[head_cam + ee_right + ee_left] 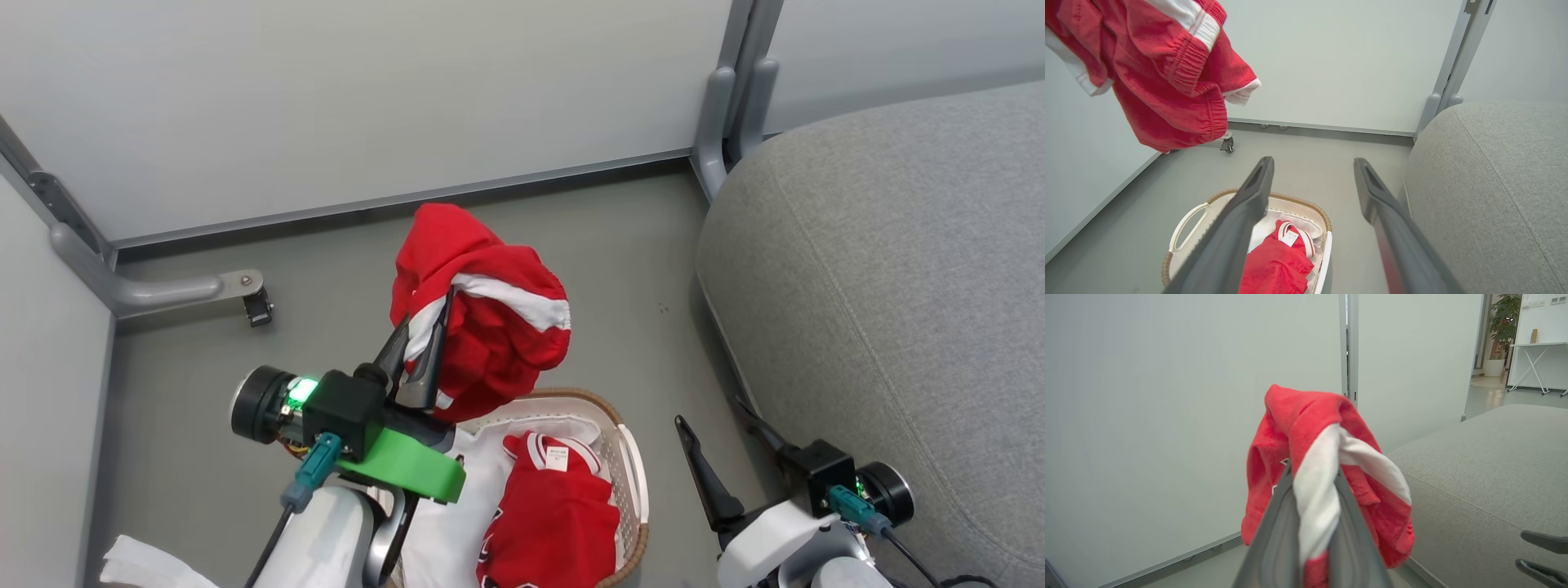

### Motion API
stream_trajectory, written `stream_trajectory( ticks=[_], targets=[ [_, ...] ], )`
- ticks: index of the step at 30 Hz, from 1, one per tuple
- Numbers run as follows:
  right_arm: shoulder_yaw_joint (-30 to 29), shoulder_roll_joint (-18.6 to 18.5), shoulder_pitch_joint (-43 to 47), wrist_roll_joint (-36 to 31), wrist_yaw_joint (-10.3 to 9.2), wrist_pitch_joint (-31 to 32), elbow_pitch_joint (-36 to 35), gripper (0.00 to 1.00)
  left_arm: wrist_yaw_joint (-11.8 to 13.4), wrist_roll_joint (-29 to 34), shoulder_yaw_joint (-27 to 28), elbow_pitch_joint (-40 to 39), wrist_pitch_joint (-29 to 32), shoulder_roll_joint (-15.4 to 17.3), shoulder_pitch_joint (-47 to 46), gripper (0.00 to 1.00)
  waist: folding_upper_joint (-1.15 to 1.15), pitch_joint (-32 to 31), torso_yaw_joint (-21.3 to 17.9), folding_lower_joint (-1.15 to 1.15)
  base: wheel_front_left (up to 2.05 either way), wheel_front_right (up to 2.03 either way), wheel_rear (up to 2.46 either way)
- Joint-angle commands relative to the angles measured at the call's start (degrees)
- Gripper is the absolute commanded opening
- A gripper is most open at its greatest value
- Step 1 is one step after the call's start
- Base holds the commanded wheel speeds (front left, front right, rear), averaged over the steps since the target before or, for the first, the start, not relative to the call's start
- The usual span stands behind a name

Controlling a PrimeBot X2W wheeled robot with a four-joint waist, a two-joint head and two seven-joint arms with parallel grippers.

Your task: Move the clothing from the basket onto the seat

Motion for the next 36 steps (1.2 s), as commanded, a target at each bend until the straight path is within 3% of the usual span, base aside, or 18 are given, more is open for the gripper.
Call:
stream_trajectory(
  ticks=[1, 11, 21, 25, 36],
  targets=[
    [0.1, -0.1, 1.0, 0.1, -0.04, -0.3, 0.2, 1.0, -0.2, -0.4, 0.0, -0.6, 0.0, 0.1, 1.1, 0.0, 0.0, -0.1, -0.2, 0.0, 0.0, 0.0, 0.0],
    [1.8, 0.2, -0.9, -0.5, -0.03, -0.3, -1.9, 1.0, -0.4, -0.7, -1.0, -2.0, -0.1, -0.1, 0.7, 0.0, 0.0, 0.9, -0.1, 0.0, 0.0, 0.0, 0.0],
    [11.7, -1.1, -10.0, 0.3, -0.04, -0.2, -6.4, 1.0, 0.6, -2.4, -3.0, -1.6, -0.1, -0.1, -0.6, 0.0, 0.0, 2.0, 0.6, 0.0, 0.0, 0.0, 0.0],
    [15.6, -1.3, -14.2, -0.3, -0.04, -0.2, -5.5, 1.0, 1.0, -3.2, -3.9, -1.3, -0.1, 0.0, -1.1, 0.0, 0.0, 2.4, 0.9, 0.0, 0.0, 0.0, 0.0],
    [18.6, 0.8, -21.6, -4.8, -0.04, -0.2, 1.8, 1.0, 1.2, -5.0, -6.9, -0.7, -0.1, -0.1, -2.4, 0.0, 0.0, 3.2, 2.5, 0.0, 0.0, 0.0, 0.0]
  ],
)
